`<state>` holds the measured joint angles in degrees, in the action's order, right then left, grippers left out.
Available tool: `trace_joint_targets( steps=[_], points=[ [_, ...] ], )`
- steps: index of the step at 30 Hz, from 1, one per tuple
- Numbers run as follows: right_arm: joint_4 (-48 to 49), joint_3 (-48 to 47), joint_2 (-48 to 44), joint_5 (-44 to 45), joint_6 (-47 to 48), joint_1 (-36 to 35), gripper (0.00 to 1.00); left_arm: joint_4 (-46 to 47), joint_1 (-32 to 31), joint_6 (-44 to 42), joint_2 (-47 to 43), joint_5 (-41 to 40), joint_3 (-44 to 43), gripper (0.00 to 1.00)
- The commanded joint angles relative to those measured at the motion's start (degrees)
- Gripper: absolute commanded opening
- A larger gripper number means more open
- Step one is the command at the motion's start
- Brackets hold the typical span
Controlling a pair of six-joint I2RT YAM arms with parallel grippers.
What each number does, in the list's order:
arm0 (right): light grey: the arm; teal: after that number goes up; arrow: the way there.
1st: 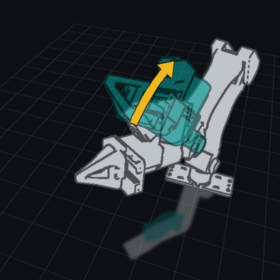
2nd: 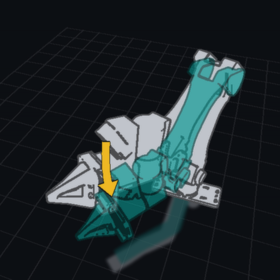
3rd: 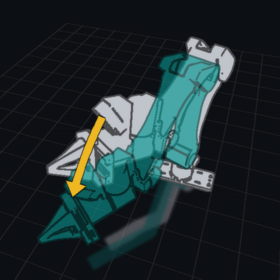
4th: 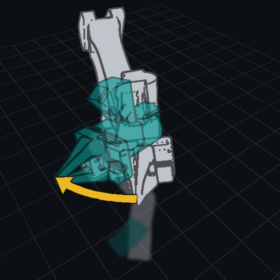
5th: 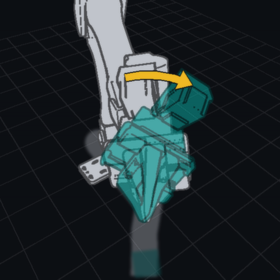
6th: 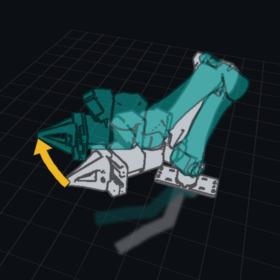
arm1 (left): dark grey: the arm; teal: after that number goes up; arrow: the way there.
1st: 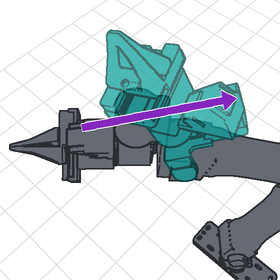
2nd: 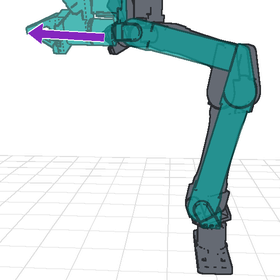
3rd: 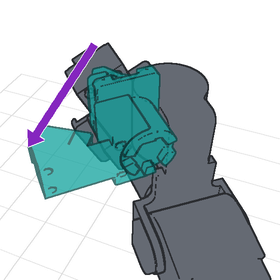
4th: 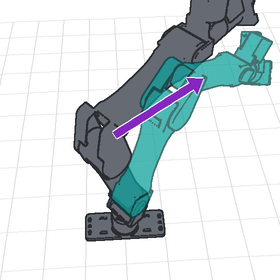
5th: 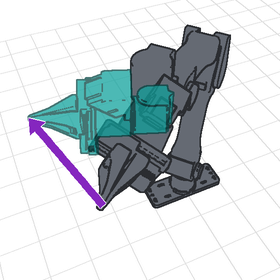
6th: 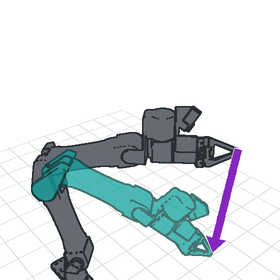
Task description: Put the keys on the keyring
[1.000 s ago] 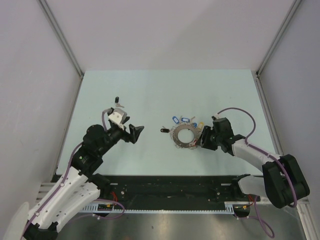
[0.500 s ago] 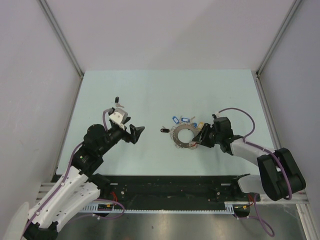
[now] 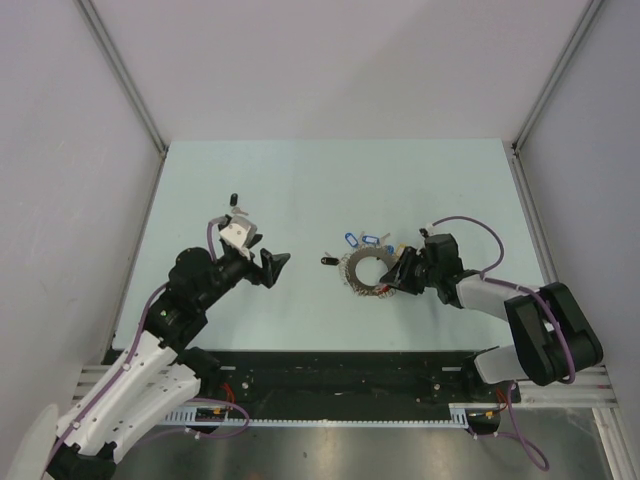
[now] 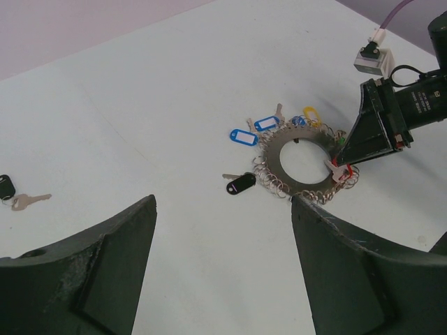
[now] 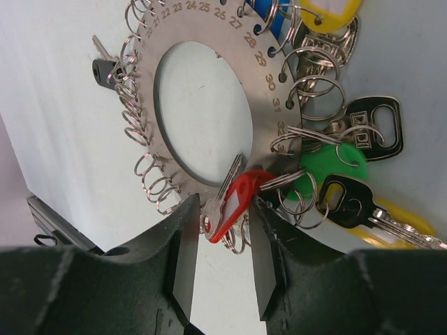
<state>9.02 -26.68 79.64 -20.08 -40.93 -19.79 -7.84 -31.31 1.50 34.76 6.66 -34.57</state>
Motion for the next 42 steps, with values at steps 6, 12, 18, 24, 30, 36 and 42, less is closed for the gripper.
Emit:
trace_joint_targets(
  steps=[6,12,18,24,30,36,42],
  points=[
    [2.41,-0.65,1.75,-0.32,1.02,0.1,0.37,1.24,0.55,0.44,0.39,1.43,-1.03,0.82],
    [-1.89,-3.73,2.89,1.7,3.48,-0.6,0.35,1.07,0.55,0.44,0.66,1.7,-1.12,0.83],
    [-5.49,-6.28,4.3,3.55,5.85,-3.14,0.35,1.07,0.55,0.44,0.66,1.87,-1.2,0.82],
    [-11.36,-10.14,6.4,7.93,9.89,-6.48,0.36,1.07,0.46,0.44,0.66,2.13,-1.21,0.82],
    [-14.73,-13.31,8.69,10.41,12.71,-9.65,0.36,0.98,0.55,0.44,0.48,2.05,-1.29,0.83],
    [-17.28,-16.21,11.59,10.76,15.44,-11.23,0.29,0.98,0.55,0.61,0.66,2.4,-1.2,0.82],
    [-17.45,-17.09,7.83,10.58,16.84,-12.02,0.06,1.24,0.55,0.52,0.83,2.57,-1.2,0.82]
  ],
)
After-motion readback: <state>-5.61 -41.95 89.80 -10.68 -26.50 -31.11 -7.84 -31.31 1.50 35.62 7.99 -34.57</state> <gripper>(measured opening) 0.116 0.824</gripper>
